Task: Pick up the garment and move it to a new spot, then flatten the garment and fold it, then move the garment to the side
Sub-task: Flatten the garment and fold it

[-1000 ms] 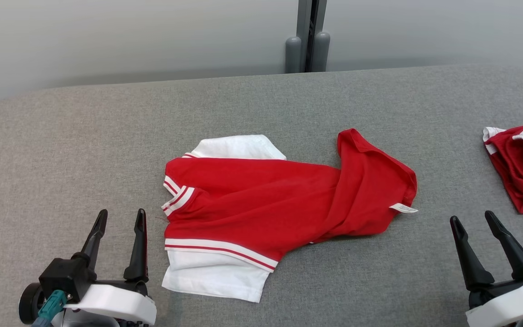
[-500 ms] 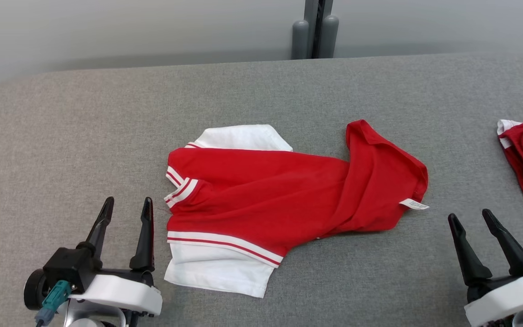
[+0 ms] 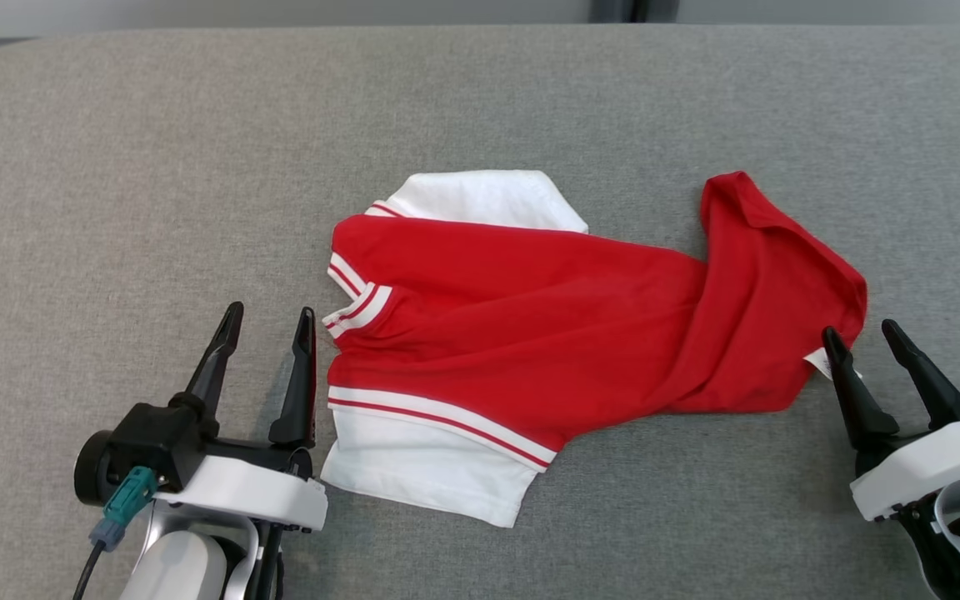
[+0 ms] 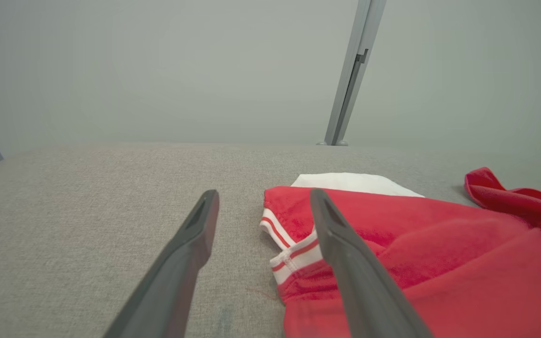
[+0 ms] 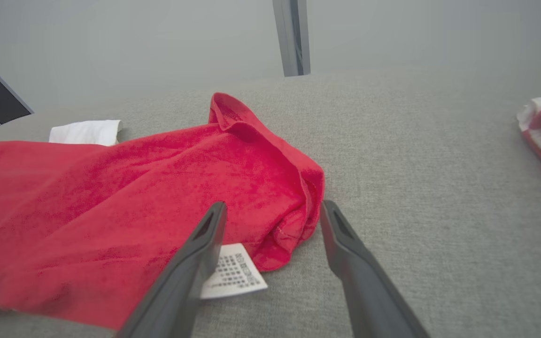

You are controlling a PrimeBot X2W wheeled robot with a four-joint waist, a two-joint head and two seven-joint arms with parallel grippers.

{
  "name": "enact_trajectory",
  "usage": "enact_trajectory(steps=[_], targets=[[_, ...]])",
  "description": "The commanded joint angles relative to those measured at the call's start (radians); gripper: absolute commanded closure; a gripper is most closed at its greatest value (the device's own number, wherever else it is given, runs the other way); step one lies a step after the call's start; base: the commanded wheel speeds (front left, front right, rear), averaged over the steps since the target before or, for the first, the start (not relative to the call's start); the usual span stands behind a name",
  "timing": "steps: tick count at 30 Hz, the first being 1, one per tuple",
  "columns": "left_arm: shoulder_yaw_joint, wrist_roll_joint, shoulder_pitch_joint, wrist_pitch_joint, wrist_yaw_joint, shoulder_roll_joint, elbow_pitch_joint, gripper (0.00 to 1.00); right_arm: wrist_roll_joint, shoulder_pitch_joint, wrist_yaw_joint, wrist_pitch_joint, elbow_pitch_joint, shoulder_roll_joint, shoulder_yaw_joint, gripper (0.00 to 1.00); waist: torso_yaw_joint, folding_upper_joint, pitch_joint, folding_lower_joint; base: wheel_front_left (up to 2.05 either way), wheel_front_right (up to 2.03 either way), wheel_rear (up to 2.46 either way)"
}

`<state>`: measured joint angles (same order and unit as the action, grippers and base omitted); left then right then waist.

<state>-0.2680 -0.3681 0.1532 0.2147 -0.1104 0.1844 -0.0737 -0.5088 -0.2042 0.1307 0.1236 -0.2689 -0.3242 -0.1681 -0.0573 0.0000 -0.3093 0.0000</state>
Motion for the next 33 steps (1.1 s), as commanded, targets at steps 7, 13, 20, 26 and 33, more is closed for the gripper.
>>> enact_trajectory(steps=[7, 13, 20, 26, 33], targets=[[0.001, 0.006, 0.038, 0.022, 0.007, -0.003, -0.020, 0.00, -0.037, -0.034, 0.000, 0.032, -0.067, -0.028, -0.011, 0.00, -0.022, 0.0000, -0.034, 0.0000, 0.00, 0.00, 0.00], [0.000, 0.006, 0.049, 0.030, 0.007, -0.006, -0.033, 0.00, -0.065, -0.049, 0.000, 0.036, -0.095, -0.029, -0.031, 1.00, -0.009, 0.0000, -0.041, 0.0000, 0.00, 0.00, 0.00], [0.000, 0.007, 0.058, 0.033, 0.005, -0.003, -0.040, 0.00, -0.097, -0.060, 0.000, 0.062, -0.101, -0.051, -0.055, 1.00, 0.008, 0.0000, -0.044, 0.0000, 0.00, 0.00, 0.00], [0.003, 0.001, 0.047, 0.036, -0.003, 0.001, -0.047, 0.00, -0.099, -0.032, 0.000, 0.098, -0.063, -0.069, -0.029, 1.00, 0.025, 0.0000, -0.027, 0.0000, 0.00, 0.00, 0.00], [0.010, -0.003, 0.029, 0.033, -0.012, 0.016, -0.034, 0.00, -0.054, 0.047, 0.000, 0.094, 0.091, -0.090, 0.077, 1.00, 0.049, 0.0000, -0.014, 0.0000, 0.00, 0.00, 0.00]])
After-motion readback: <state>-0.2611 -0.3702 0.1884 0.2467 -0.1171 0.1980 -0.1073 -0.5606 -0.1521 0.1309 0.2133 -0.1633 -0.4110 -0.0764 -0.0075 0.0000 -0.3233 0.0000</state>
